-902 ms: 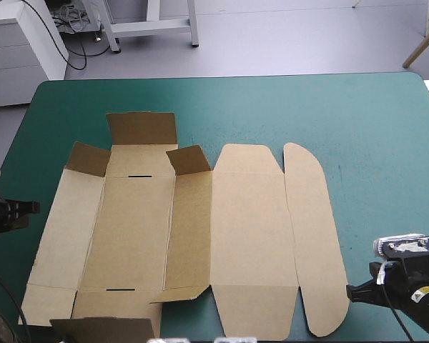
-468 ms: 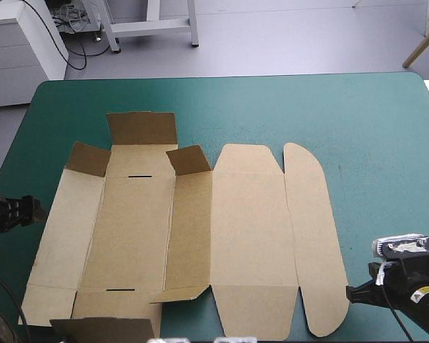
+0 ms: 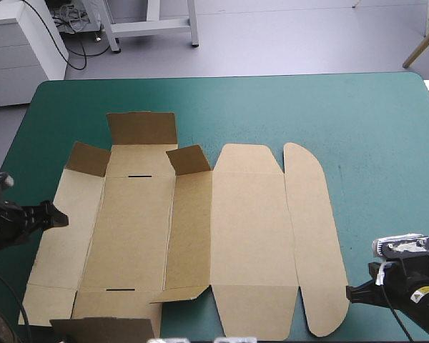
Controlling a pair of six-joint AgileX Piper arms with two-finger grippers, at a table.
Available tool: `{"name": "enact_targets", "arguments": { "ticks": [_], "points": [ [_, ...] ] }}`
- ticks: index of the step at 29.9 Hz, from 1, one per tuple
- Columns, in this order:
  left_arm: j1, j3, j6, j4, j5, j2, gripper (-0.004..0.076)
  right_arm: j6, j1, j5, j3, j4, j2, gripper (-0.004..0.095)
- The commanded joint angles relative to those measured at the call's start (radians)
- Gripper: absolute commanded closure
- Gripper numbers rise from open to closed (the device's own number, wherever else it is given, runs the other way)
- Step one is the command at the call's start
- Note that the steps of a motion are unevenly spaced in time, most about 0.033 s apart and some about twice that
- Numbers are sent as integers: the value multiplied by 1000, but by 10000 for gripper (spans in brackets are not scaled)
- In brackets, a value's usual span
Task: Fold the box
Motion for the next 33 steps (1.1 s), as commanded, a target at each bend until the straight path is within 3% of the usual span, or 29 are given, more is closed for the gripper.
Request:
{"name": "enact_targets", "arguments": {
  "ticks": [1,7,11,13,15,17,33],
  "points": [
    [-3,84,37,-54,80,-22,35,-7,-1,-45,-25,10,8,927],
    [-3,208,105,-62,80,-22,45,-7,-1,-45,-25,10,8,927],
    [-3,238,143,-114,80,-22,123,-7,-1,-45,-25,10,8,927],
    [-3,238,145,-131,80,-22,241,-7,-1,-45,-25,10,8,927],
    [-3,238,160,-138,80,-22,429,-7,-1,-45,-25,10,8,927],
    [-3,238,171,-133,80,-22,708,-7,-1,-45,-25,10,8,927],
    [-3,200,171,-154,80,-22,734,-7,-1,-45,-25,10,8,927]
  ]
}}
